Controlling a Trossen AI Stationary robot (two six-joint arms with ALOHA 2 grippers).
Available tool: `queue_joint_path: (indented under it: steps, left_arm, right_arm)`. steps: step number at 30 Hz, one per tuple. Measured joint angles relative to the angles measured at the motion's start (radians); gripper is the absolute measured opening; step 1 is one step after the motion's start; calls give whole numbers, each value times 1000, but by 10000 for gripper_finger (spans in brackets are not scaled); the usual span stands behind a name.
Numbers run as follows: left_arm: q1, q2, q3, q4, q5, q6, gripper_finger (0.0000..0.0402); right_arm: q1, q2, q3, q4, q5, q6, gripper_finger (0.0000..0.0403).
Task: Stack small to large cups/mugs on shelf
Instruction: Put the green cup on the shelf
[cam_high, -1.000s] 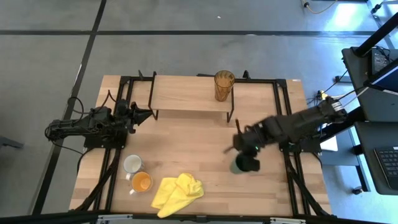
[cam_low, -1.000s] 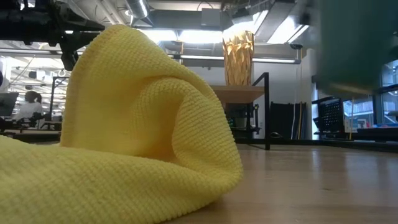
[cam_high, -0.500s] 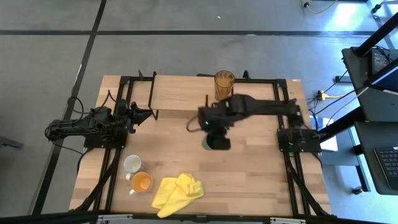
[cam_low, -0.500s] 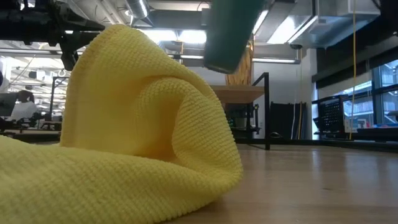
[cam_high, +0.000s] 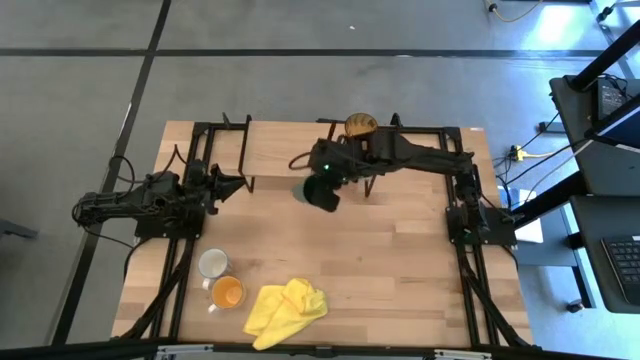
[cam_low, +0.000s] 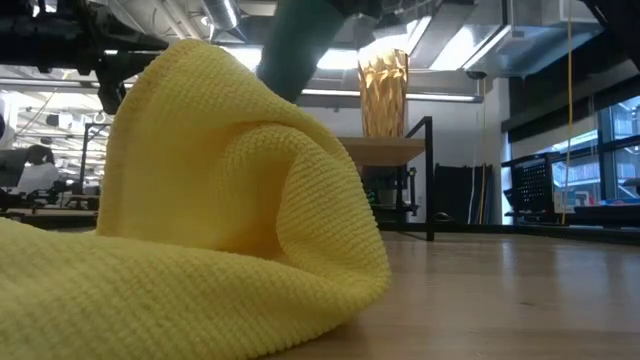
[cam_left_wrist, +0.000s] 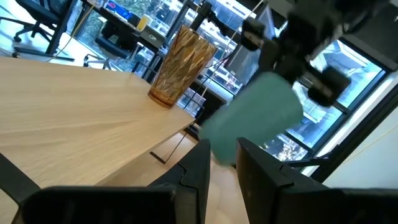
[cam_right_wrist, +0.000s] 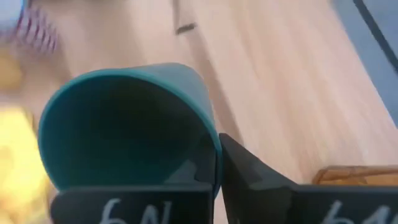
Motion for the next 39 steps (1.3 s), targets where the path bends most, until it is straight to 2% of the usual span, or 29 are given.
queue_joint_path:
  steps: [4,11,14,17,19,25,28,31,35,39]
  left_arm:
    - [0,0,0,-8,2,1,71]
    - [0,0,0,-8,2,1,71]
    - [0,1,3,74,2,3,71]
    - [0,14,74,99,1,55,70]
    - [0,52,153,30,1,87,63]
    - [0,345,471,-200,49,203,23]
    - [1,523,658,-320,99,324,6]
    - [9,685,845,-483,106,464,2]
    - [88,855,1029,-663,88,586,1]
    - [214,967,1110,-677,131,668,1]
  right_arm:
    - [-35,-3,-2,-3,7,119,8]
    - [-58,-4,-2,-2,73,211,8]
    - [-61,-4,-2,-12,73,227,8]
    - [-66,-4,-2,-16,72,227,8]
    - [-72,-4,-2,-17,54,228,8]
    - [-87,-5,-3,-17,43,248,11]
    - [-93,-5,-3,-18,43,249,12]
    - [-96,-5,-3,-18,39,247,11]
    - [-96,-5,-3,-22,39,201,12]
    - [-96,-5,-3,-39,55,134,11]
